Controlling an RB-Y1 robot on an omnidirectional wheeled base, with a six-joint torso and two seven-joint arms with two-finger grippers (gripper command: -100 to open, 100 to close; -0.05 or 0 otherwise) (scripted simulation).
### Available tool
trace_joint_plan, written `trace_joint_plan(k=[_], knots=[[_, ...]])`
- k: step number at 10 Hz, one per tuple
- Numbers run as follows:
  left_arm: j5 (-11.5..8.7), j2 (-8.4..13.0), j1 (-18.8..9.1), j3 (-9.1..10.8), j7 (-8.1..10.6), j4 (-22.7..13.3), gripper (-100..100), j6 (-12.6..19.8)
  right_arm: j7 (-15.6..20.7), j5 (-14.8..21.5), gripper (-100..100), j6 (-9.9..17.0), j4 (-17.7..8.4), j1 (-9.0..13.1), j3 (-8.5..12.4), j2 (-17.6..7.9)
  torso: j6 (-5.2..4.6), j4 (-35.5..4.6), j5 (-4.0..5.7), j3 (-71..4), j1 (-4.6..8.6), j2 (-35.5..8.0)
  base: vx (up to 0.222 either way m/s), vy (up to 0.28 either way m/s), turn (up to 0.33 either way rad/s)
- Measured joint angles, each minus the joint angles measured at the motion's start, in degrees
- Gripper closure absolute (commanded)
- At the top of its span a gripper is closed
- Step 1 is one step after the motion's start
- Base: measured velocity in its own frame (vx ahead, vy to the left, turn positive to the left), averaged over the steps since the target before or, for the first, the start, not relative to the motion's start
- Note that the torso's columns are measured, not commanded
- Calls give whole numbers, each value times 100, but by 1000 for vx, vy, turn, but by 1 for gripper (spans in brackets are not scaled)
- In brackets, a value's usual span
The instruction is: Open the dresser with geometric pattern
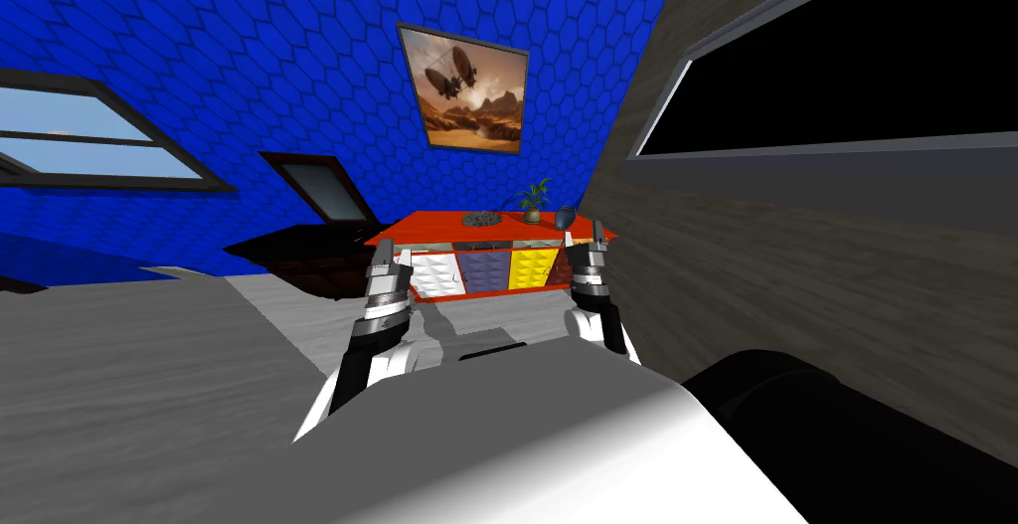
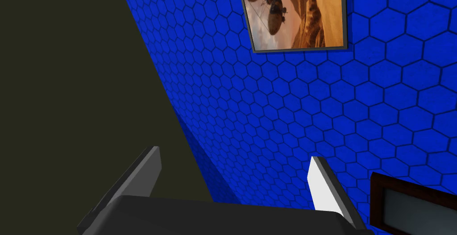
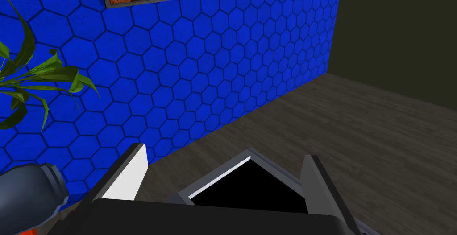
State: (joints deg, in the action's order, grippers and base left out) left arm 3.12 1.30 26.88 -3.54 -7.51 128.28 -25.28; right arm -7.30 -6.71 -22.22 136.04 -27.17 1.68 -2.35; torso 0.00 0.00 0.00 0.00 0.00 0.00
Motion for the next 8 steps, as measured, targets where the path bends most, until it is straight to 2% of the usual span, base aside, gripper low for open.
trace_joint_plan(k=[2,8], knots=[[0,0,0,0,0,0,0,0,0,0,0,0,0,0,0,0,0,-600,0,-1200,0,-597,0,0,0],[0,0,0,0,0,2,0,-1,0,0,0,-1,2,0,0,0,0,-3114,0,-6227,0,-3116,0,0,0]])
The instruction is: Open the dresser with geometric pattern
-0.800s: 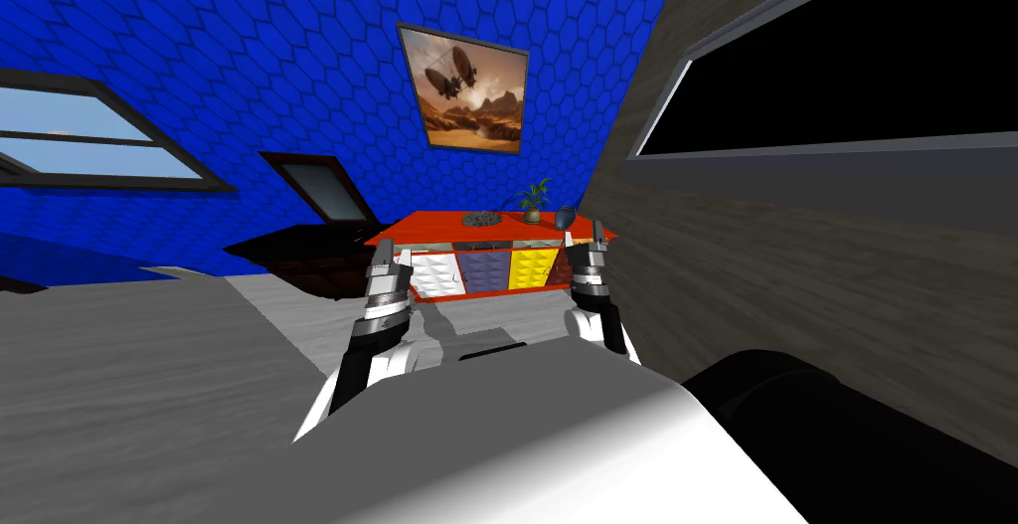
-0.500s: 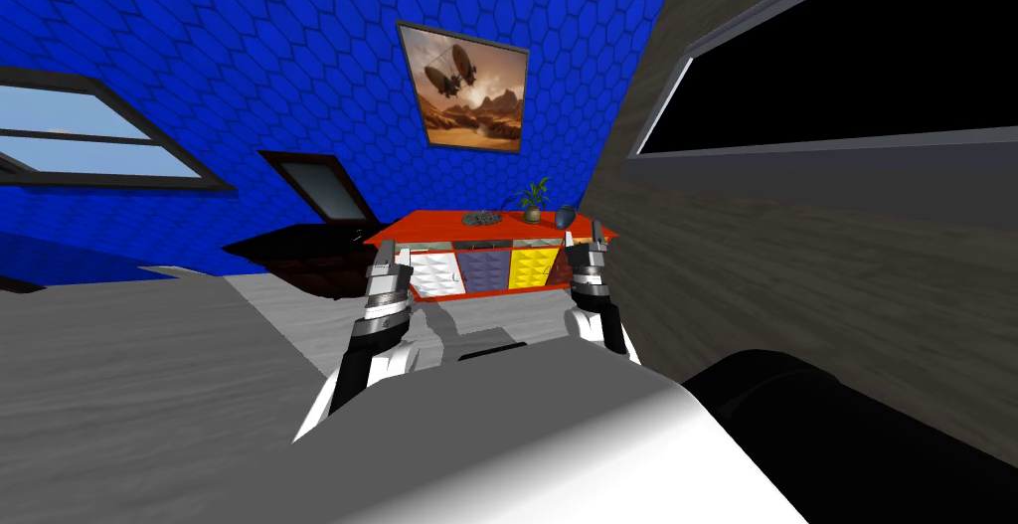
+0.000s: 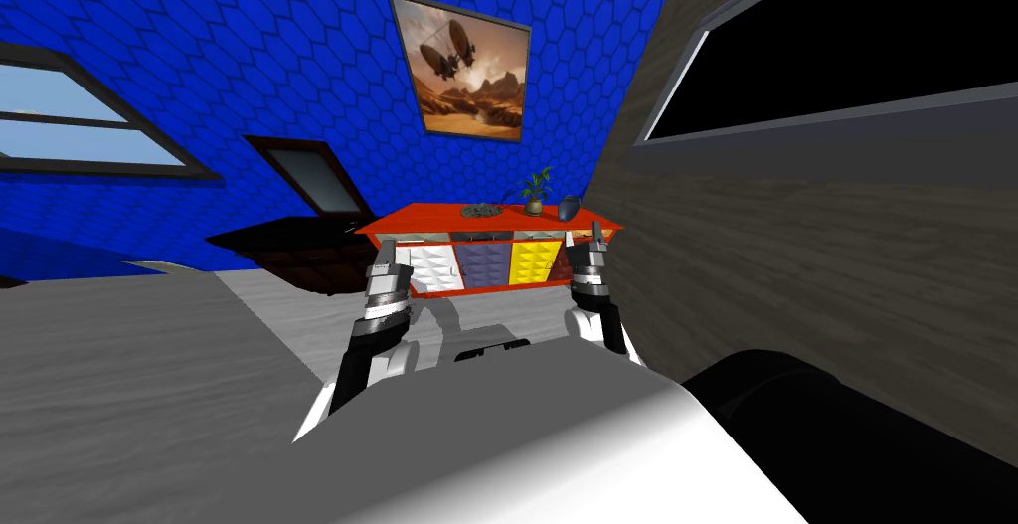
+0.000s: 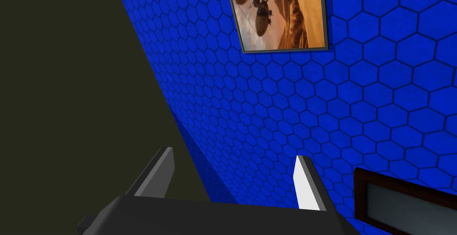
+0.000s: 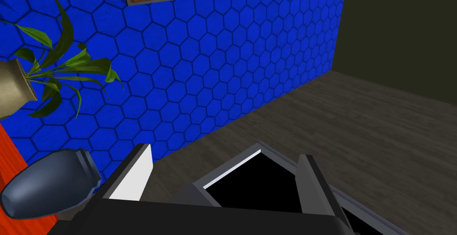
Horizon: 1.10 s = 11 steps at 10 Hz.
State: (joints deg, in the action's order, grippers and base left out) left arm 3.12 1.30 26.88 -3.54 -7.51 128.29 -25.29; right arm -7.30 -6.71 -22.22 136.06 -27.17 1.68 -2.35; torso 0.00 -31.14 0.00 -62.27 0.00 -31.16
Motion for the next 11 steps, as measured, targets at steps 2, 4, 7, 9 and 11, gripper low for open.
trace_joint_plan(k=[2,4,7,9,11], knots=[[0,0,0,0,0,0,0,0,0,0,-100,0,0,0,0,0,0,-846,0,-1692,0,-846,13,-3,31],[0,0,1,0,0,-3,0,1,41,284,-100,294,-98,0,-57,-251,0,-1088,1,-2205,5,-1082,41,-19,64],[0,0,1,0,0,-3,0,1,194,744,-100,683,-390,213,-214,-366,1,-1112,0,-2233,-3,-1107,50,-15,65],[0,0,1,0,0,-3,0,1,280,1052,-100,925,-585,300,-309,-411,1,-1116,-1,-2225,-2,-1119,33,-12,58],[0,0,1,0,0,-3,0,1,340,1334,-100,1263,-672,398,-358,-487,1,-1114,1,-2231,1,-1109,48,-17,70]])
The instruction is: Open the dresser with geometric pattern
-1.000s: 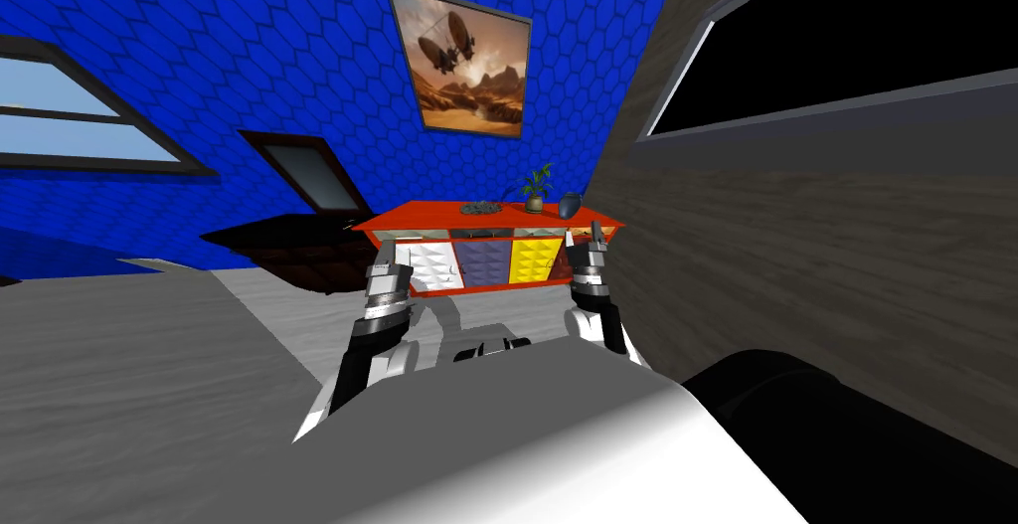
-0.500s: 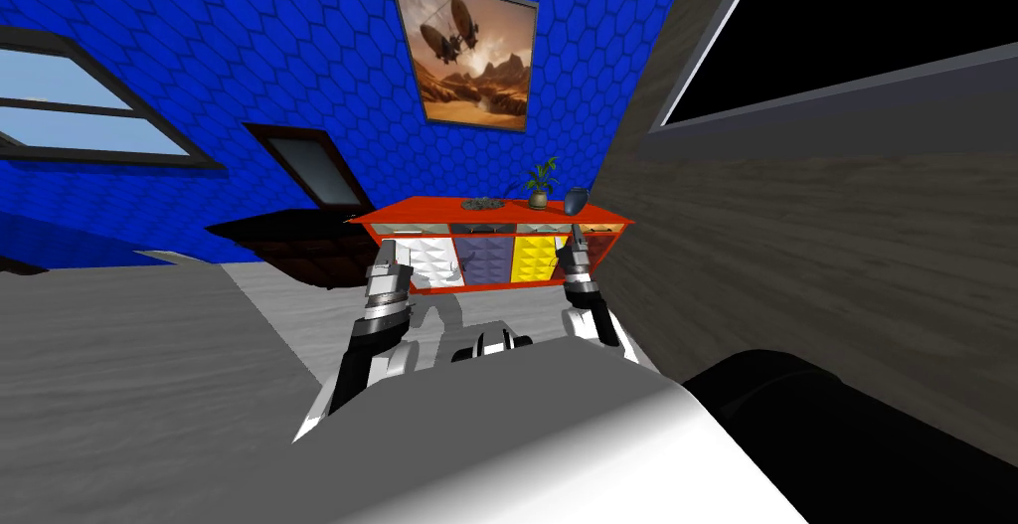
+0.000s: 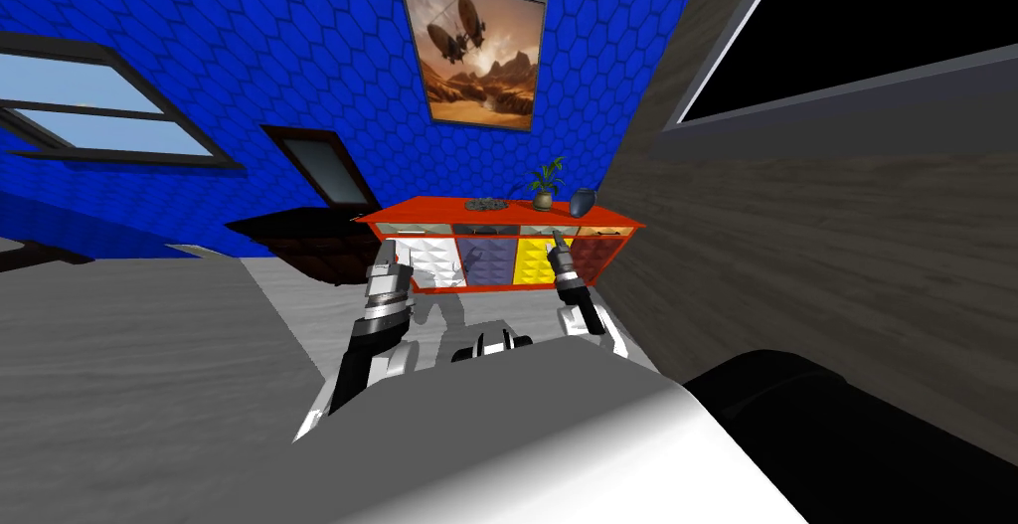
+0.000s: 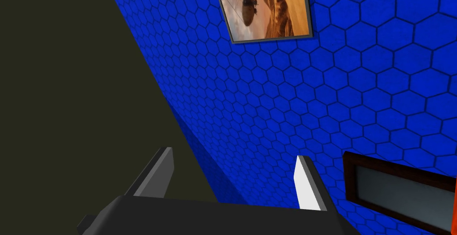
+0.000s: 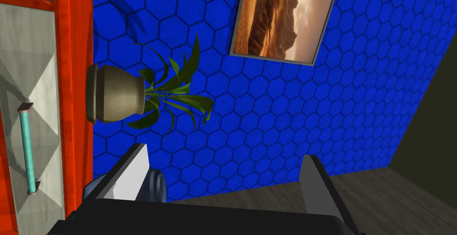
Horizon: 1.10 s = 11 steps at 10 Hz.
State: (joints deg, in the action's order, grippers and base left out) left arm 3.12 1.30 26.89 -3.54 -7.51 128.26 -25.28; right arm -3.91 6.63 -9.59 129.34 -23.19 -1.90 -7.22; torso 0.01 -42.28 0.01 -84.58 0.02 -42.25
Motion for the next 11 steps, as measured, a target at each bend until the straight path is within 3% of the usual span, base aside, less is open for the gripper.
trace_joint_plan(k=[4,6,11], knots=[[0,0,0,0,0,0,0,0,181,659,-100,560,-409,188,-175,-62,0,1,0,-1,-2,2,47,-17,80],[0,0,0,0,0,0,0,0,233,930,-100,859,-448,218,-227,-78,-2,-3,-1,7,-3,-13,29,-14,48],[0,0,0,0,0,0,0,0,442,1720,-100,1630,-852,418,-429,-117,-3,-2,-2,5,-4,-10,44,-19,79]])
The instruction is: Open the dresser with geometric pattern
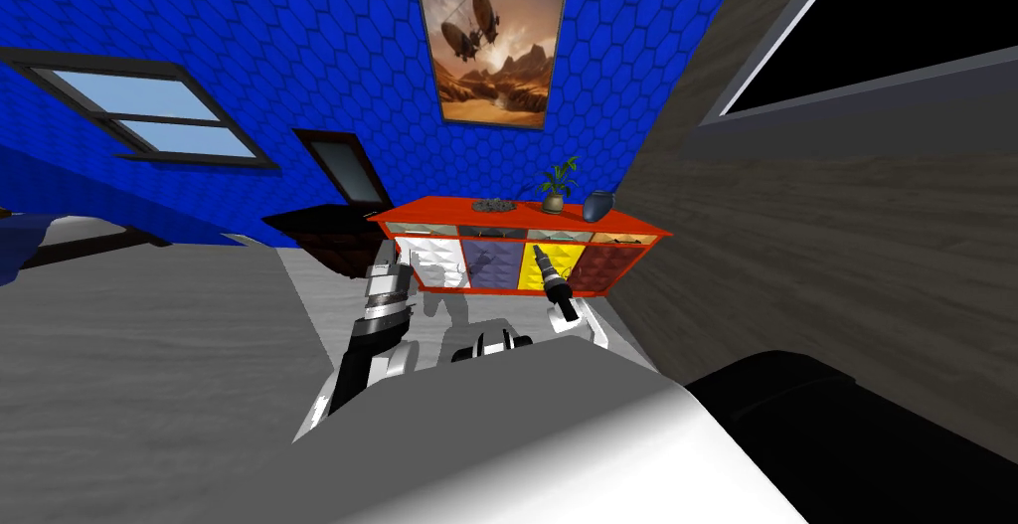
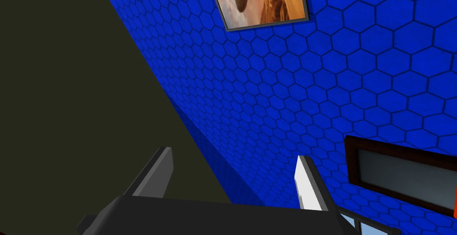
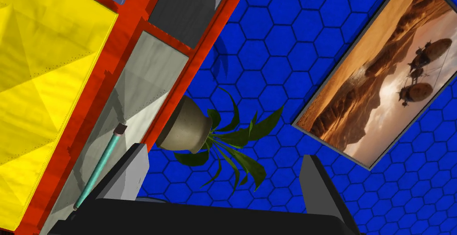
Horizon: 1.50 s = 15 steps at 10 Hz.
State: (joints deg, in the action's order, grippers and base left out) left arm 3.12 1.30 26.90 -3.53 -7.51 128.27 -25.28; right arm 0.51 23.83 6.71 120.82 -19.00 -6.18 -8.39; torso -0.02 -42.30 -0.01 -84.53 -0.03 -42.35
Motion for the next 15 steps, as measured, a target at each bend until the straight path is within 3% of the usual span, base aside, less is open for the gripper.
trace_joint_plan(k=[9,10,15], knots=[[0,0,0,0,0,0,0,0,332,1345,-100,1334,-662,330,-316,-77,0,0,0,-1,-2,2,39,-17,75],[0,0,0,0,0,0,0,0,395,1489,-100,1509,-825,433,-376,-77,6,2,0,-4,-2,10,51,-15,94],[0,0,0,0,0,0,0,0,591,2292,-100,2231,-1152,530,-546,-42,0,0,0,-1,-2,2,38,-21,84]])
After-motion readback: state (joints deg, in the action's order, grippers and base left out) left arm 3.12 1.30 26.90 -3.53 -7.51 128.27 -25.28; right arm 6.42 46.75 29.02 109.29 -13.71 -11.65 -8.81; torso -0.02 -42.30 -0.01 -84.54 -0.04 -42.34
